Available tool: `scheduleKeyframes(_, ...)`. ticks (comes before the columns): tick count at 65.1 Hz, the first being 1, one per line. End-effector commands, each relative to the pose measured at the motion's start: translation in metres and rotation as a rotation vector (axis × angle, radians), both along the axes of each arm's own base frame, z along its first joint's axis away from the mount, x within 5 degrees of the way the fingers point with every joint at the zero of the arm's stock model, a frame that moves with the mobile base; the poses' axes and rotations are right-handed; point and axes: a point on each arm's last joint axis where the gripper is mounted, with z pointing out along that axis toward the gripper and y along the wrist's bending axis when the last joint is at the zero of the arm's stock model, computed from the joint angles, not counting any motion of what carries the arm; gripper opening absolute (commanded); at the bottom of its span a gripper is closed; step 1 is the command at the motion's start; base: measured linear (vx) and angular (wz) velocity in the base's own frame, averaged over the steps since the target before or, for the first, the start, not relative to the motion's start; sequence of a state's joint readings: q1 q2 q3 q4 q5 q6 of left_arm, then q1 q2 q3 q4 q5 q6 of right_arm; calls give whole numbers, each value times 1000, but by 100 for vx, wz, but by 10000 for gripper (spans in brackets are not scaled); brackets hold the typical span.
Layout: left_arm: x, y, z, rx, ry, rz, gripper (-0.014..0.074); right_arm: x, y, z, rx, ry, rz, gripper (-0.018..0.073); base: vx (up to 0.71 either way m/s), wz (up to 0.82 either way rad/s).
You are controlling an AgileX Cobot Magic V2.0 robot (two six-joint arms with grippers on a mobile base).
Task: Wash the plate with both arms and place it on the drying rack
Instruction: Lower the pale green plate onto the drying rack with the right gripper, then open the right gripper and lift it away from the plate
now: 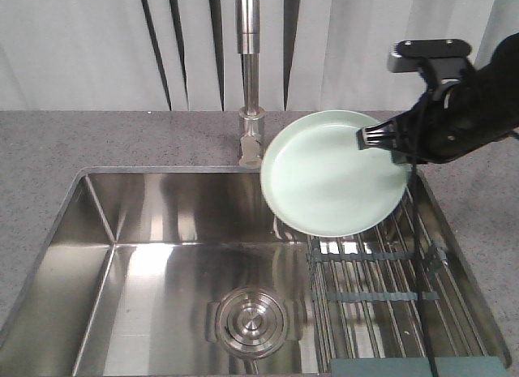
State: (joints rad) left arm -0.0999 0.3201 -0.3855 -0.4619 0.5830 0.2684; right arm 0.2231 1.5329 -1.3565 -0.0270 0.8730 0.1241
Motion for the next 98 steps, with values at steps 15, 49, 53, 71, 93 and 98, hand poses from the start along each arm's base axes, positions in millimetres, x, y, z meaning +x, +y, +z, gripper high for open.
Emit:
scheduleKeyframes(15,4,0,13,-40,-61,19,-6,10,-52,8,-145,-34,-63,-1,0,0)
scheduleKeyframes(49,4,0,13,-40,-61,19,-6,56,-51,-68,-246,112,-2,6,0,0)
scheduleKeyframes(53,4,0,13,-40,-61,19,-6,57,-51,-70,-246,116,4,13,0,0)
scheduleKeyframes(71,4,0,13,-40,-61,19,-6,56,-49,-70,-247,126,42,230,0,0)
scheduleKeyframes(93,4,0,13,-40,-61,19,-6,49,-50,-57,-249,106,28,457,0,0)
scheduleKeyframes(98,4,0,13,-40,-61,19,-6,42,-51,-40,-242,59,24,422,0,0)
